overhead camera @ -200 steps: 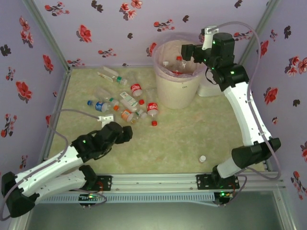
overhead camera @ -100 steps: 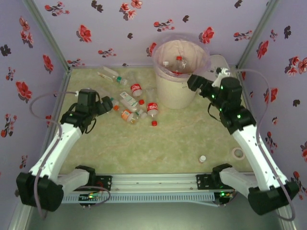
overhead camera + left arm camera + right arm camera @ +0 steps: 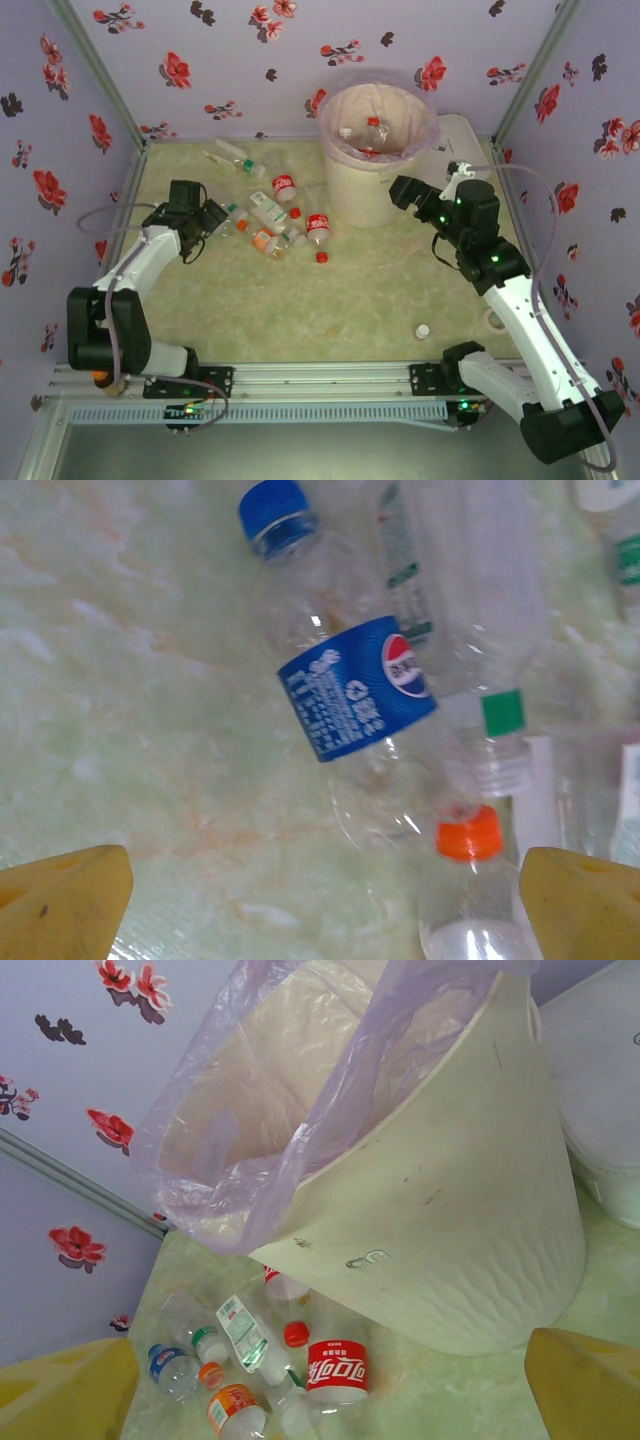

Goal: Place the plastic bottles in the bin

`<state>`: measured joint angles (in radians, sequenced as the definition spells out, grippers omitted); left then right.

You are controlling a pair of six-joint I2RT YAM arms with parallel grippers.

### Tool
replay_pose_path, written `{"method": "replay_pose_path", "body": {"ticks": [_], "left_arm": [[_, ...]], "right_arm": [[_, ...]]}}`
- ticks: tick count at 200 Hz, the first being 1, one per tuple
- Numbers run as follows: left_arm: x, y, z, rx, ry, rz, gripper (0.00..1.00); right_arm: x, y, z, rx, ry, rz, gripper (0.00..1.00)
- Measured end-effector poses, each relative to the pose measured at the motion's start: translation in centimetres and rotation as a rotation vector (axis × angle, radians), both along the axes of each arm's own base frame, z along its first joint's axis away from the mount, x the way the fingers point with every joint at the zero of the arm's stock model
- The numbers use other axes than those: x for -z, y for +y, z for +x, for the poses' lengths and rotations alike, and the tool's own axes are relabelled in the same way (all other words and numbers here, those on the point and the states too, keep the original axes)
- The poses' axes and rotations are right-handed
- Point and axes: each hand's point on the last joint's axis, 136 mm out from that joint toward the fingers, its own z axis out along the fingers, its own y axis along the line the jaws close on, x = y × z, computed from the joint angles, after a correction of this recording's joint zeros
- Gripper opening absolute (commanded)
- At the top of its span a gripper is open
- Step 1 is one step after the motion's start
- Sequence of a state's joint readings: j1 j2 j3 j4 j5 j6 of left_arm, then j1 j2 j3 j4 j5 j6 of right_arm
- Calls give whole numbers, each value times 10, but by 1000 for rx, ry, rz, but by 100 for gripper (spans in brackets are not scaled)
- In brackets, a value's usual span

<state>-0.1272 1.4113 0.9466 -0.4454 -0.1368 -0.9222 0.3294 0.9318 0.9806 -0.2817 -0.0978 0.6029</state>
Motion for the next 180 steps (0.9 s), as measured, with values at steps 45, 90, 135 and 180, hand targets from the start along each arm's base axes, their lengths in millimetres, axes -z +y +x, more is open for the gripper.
{"method": "replay_pose_path", "body": {"ticks": [45,90,135,180], "left_arm": [[13,-3,16,-64,-17,-53,100],[39,-11,28,-115,-10,-128,100],[58,-17,27,-154,-25,-190,98],[64,-20,27,-155,-37,-196,79]], "right_arm": [[6,1,3,-6,10,-19,100],[9,3,11,-7,9,-30,100],[22,17,29,-53,34,-21,99],[20,23,33,-75,29,-9,99]]}}
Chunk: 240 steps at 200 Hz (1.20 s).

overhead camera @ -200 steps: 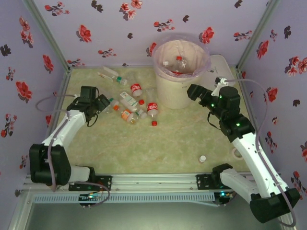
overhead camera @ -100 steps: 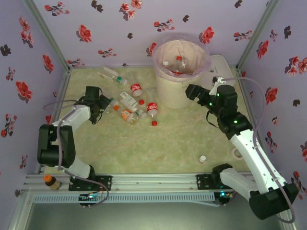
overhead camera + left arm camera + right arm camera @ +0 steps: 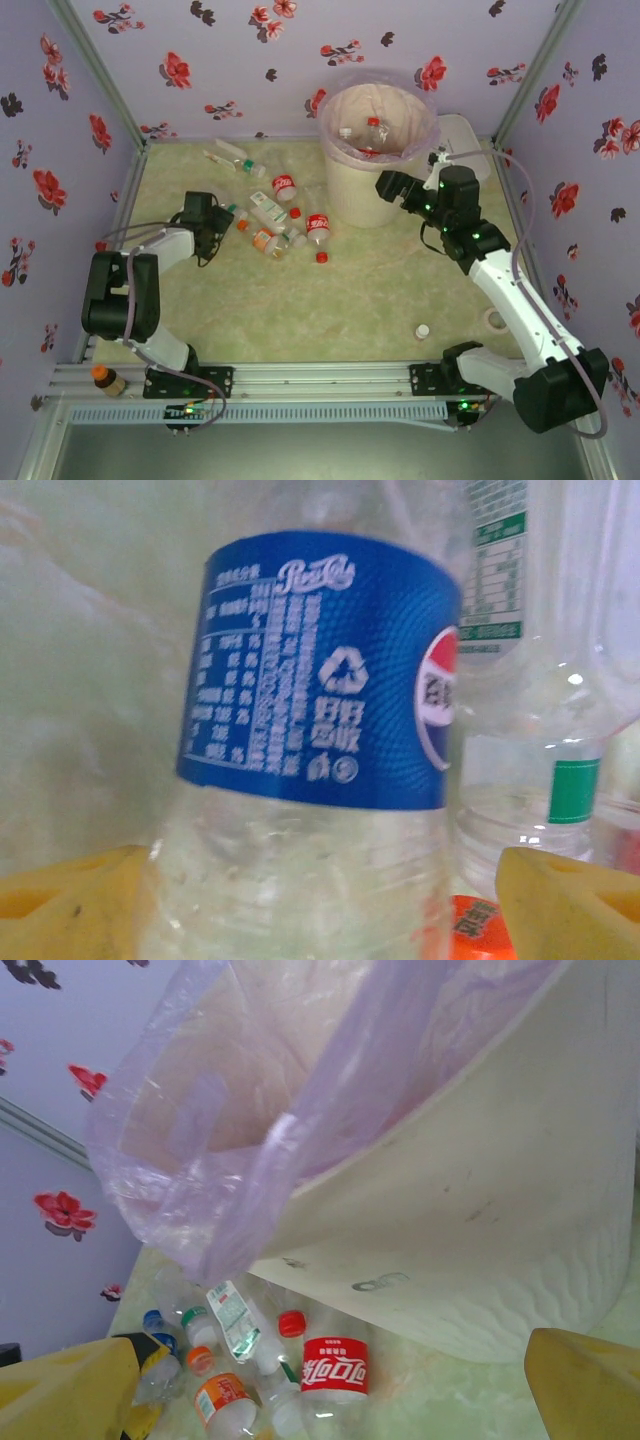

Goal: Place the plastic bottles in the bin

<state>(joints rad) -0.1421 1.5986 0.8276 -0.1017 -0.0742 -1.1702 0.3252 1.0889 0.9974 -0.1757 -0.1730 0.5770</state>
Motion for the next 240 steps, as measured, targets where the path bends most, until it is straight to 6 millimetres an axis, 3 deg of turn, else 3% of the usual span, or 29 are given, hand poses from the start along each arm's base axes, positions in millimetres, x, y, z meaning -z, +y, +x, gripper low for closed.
{"method": "replay_pose_path", "body": {"ticks": [33,61,95,121,135,153,164,204,240], "left_arm": [[9,6,-13,0,27,34,67],[-1,10,-22,8,19,55,61],[-37,13,-27,32,-64,83,49],[-76,18,-39,70,-160,126,32],[-96,14,-46,119,-213,159,28],[-120,-7,-57,252,-283,214,14],[-130,-23,-64,340,-318,235,0],[-162,-94,-95,677,-468,222,0],[-176,-155,-123,936,-572,140,0]], "right_arm": [[-12,-1,-10,-2,-38,43,99],[-25,-8,-22,16,-75,57,99],[-45,-21,-38,54,-136,68,99],[-54,-26,-47,65,-168,78,99],[-57,-27,-50,66,-174,88,98],[-61,-24,-52,50,-174,110,86],[-69,-20,-53,29,-175,122,82],[-115,6,-49,-98,-193,140,70],[-109,55,-52,-282,-123,124,60]]}}
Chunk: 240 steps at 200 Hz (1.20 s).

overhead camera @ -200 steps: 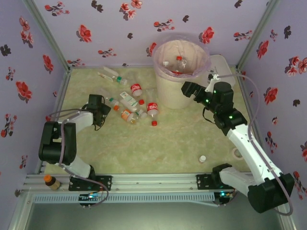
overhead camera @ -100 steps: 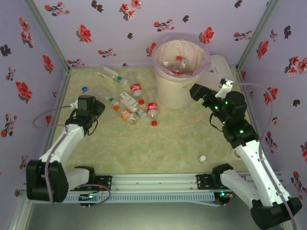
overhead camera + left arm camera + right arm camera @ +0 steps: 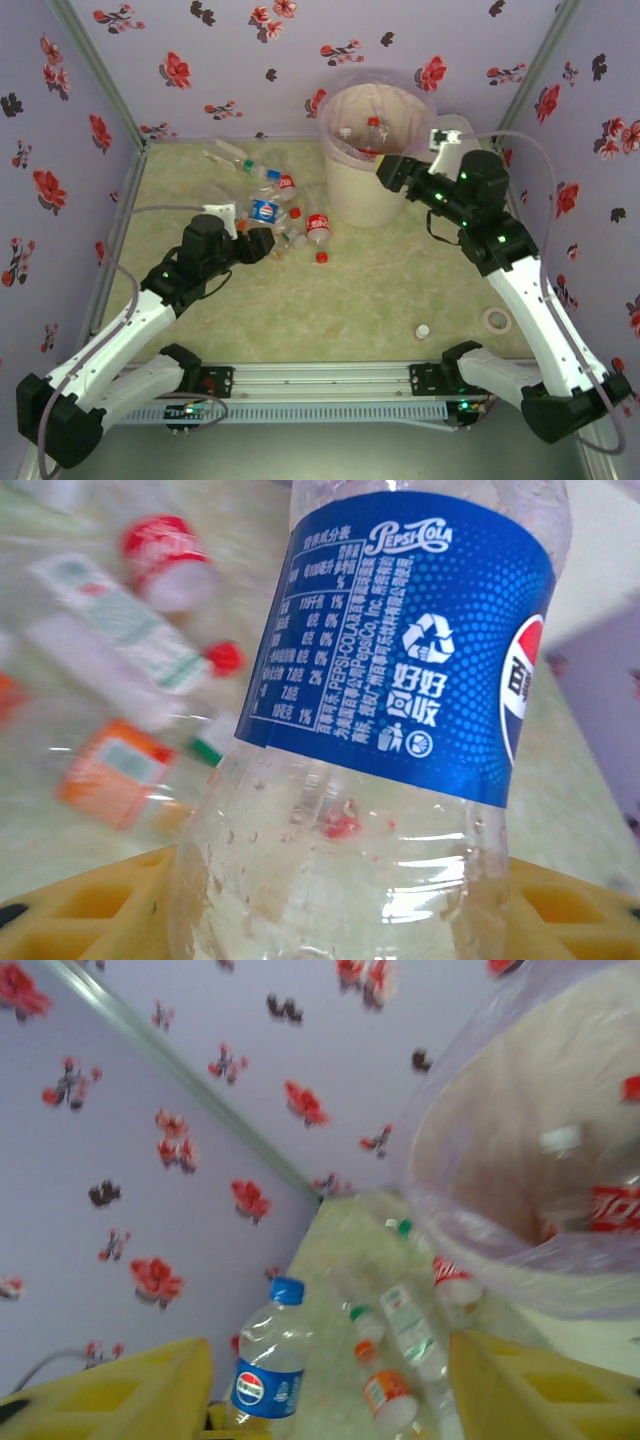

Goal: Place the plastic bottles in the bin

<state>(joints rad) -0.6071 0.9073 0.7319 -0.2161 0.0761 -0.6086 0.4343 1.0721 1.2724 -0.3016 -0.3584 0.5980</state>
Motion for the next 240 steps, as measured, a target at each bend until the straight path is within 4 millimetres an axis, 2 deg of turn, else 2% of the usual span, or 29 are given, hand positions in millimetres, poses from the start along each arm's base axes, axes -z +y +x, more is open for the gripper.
{"method": "replay_pose_path", "body": {"ticks": [14,26,34,55,79,99,126,152,196,214,226,232,240], "left_arm": [[-5,-20,-10,91,-16,-23,0],[-7,-36,-17,157,-23,-45,0],[-9,-45,-20,192,-27,-58,0],[-9,-66,-27,270,-36,-77,0],[-10,-80,-34,329,-49,-84,0],[-15,-85,-36,350,-68,-98,0],[-25,-90,-36,362,-102,-124,0],[-27,-96,-38,376,-112,-132,0],[-25,-104,-44,411,-119,-120,0],[-25,-104,-44,411,-121,-117,0],[-26,-104,-44,409,-126,-120,11],[-27,-104,-43,409,-128,-121,26],[-28,-104,-43,409,-130,-123,53]], "right_arm": [[10,21,-2,-69,35,-33,62],[19,37,-2,-117,62,-55,72],[26,45,-2,-144,73,-71,79],[44,56,-1,-181,116,-98,88],[55,60,2,-190,148,-101,90],[61,64,2,-208,165,-95,87],[68,67,6,-205,178,-80,81],[78,71,11,-204,204,-74,72],[82,79,17,-216,223,-49,35],[78,79,17,-218,212,-39,25],[77,79,16,-216,211,-38,20],[76,78,16,-216,209,-37,17],[75,77,15,-213,203,-40,14]]}}
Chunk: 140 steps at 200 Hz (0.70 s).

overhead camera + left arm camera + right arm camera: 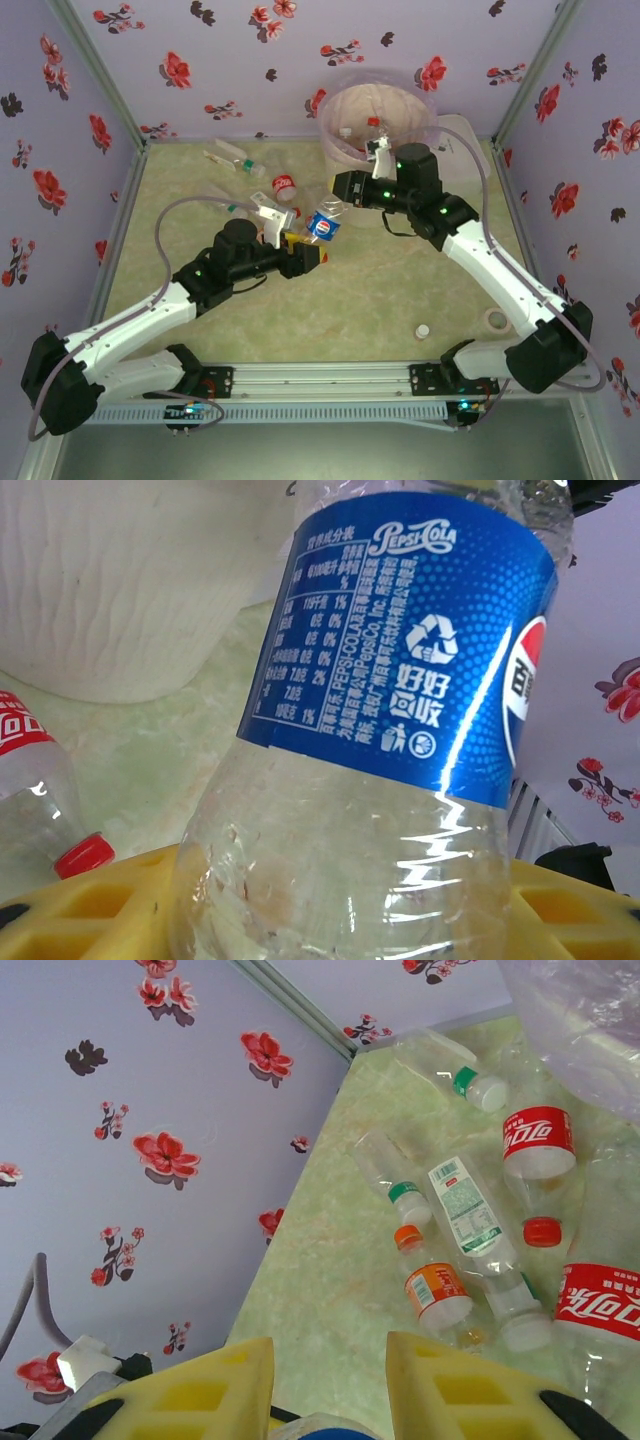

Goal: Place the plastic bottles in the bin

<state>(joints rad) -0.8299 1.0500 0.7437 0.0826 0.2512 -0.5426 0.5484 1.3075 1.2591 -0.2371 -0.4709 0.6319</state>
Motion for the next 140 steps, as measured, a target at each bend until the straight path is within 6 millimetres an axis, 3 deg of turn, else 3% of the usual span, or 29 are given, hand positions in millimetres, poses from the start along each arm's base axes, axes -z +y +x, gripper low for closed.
{"method": "replay_pose_path", "body": {"ticks": [12,24,52,105,125,140], "left_arm": [[-2,-1,0,2,-8,-4,85],[-4,-2,-1,1,-17,-9,99],[-8,5,6,-52,-33,-11,100],[-12,18,12,-133,-36,-23,100],[-9,25,11,-160,-35,-24,100],[-5,30,11,-181,-22,-24,100]], "right_arm": [[-2,-2,-1,4,-7,-7,8],[-7,-5,-1,13,-28,-27,2],[-45,-19,0,58,-151,-84,0],[-170,-88,-5,297,-541,-142,0],[-194,-116,5,417,-632,-182,0],[-199,-130,21,488,-671,-235,0]]}}
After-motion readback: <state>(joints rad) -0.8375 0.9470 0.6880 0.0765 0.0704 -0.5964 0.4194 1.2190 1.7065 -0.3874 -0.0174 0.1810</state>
